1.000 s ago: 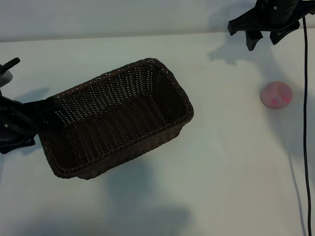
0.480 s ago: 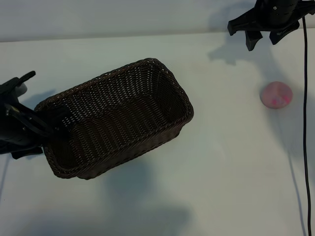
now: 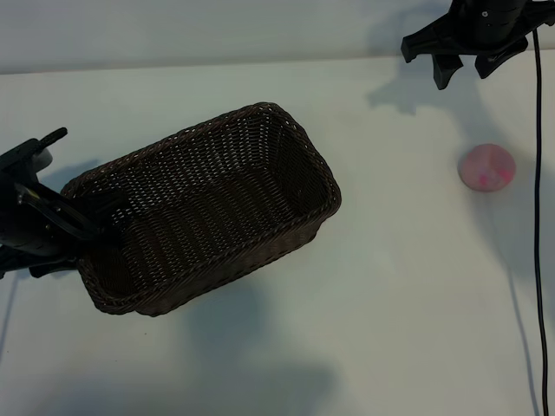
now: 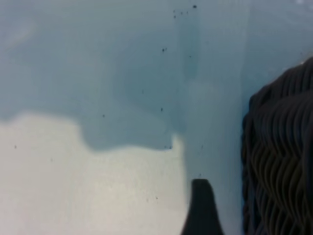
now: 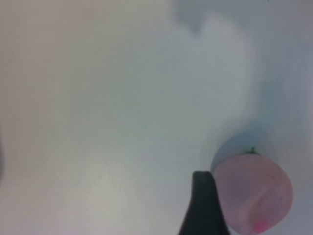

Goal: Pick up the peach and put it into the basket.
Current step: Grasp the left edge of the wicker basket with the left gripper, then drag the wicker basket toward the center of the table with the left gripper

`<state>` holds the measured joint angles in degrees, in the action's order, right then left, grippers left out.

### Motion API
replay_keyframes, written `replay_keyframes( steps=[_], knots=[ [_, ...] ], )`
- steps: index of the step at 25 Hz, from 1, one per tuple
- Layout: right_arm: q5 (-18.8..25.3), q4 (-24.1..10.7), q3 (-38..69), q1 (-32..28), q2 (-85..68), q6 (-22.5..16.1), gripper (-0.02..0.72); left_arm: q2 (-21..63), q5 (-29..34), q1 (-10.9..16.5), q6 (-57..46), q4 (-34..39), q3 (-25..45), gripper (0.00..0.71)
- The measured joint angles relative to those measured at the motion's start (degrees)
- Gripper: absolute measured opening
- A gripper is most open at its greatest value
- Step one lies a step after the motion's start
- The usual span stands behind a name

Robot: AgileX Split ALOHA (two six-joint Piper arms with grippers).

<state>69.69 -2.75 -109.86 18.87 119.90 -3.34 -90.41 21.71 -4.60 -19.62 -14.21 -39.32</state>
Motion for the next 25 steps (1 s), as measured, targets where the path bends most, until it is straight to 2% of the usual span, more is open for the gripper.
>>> replay_keyframes(
  steps=[4,9,14,17,20,25],
  knots=[
    [0.0,0.0,0.0,0.0,0.0,-0.1,0.515,-0.9,-0.5,0.0,0.0,-0.2,0.0,0.349],
    [0.0,0.0,0.0,0.0,0.0,0.0,0.515,-1.2,-1.3,-0.1,-0.2,-1.2,0.0,0.107],
    [0.0,0.0,0.0,0.0,0.0,0.0,0.515,-1.2,-1.7,-0.1,0.4,-2.3,0.0,0.098],
    [0.0,0.0,0.0,0.0,0.0,0.1,0.515,-1.2,-1.8,-0.1,3.9,-5.6,0.0,0.098],
    [0.0,0.0,0.0,0.0,0.0,0.3,0.515,-1.2,-1.8,-0.1,10.8,-11.7,0.0,0.098],
    [0.0,0.0,0.0,0.0,0.0,0.5,0.515,-1.2,-1.1,-0.1,25.6,-26.3,0.2,0.097]
  ],
)
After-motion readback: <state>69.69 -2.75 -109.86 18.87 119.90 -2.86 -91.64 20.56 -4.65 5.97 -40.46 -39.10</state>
